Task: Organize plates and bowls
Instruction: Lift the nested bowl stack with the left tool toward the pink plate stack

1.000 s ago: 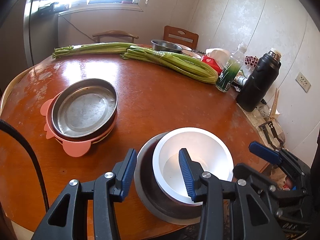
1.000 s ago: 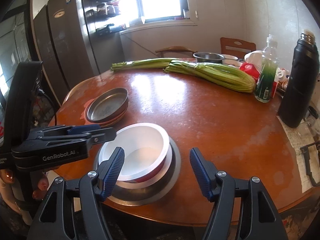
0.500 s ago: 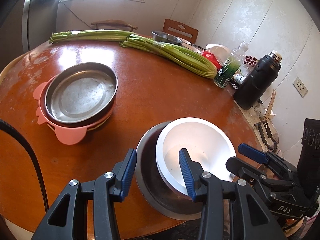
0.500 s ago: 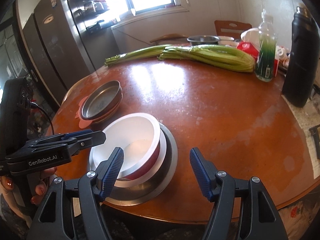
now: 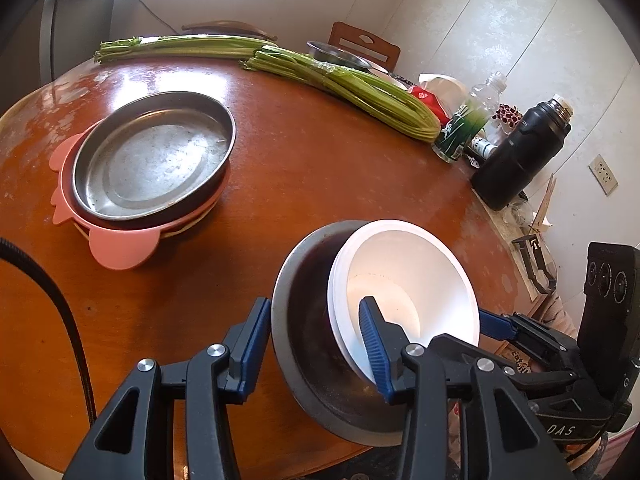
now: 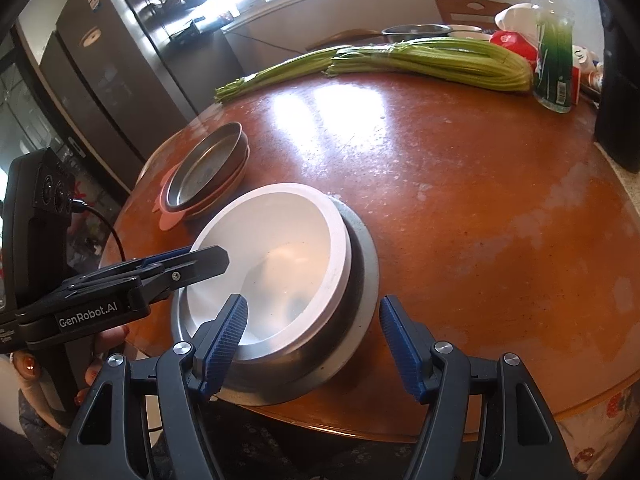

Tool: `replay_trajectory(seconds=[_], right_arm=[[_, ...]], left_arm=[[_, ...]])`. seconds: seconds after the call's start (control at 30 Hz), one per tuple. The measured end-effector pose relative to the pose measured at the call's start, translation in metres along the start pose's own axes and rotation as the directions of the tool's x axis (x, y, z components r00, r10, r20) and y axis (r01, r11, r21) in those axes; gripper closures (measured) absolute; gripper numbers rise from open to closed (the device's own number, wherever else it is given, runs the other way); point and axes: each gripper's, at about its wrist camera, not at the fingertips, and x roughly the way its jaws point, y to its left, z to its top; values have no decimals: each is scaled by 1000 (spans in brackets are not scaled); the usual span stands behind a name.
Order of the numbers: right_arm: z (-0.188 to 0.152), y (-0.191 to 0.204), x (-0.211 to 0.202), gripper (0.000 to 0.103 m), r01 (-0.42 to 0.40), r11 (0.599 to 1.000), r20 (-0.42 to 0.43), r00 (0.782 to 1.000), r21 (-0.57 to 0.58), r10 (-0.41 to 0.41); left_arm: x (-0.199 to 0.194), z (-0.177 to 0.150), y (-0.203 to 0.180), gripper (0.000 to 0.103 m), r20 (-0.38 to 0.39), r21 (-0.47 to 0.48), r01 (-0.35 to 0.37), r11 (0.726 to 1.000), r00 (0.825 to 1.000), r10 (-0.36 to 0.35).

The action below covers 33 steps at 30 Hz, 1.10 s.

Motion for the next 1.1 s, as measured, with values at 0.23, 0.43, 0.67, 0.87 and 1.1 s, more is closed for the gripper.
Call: replay_trajectory(seconds=[0.23,0.43,0.67,0.87,1.1], right_arm=[[-3,2,6,33,-28,1000,-18,999,-2,28],[-5,2,9,31,-54,999,-30,998,-2,53],[-3,7,13,31,-37,999,-29,999,-12,37],[0,8,17,31,-35,999,-33,999,-10,35],[9,14,18,31,-40,999,-24,999,-20,40]], left_arm=[[8,2,-1,56,-12,-3,18,1000,1000,-18],[17,2,1,56,-34,-15,35,999,999,-36],[22,3,-2,55,-43,-8,29,1000,999,-30],[21,4,-1,54,-47,-4,22,1000,999,-22],[14,7,-1,54,-27,6,17,1000,999,-17]])
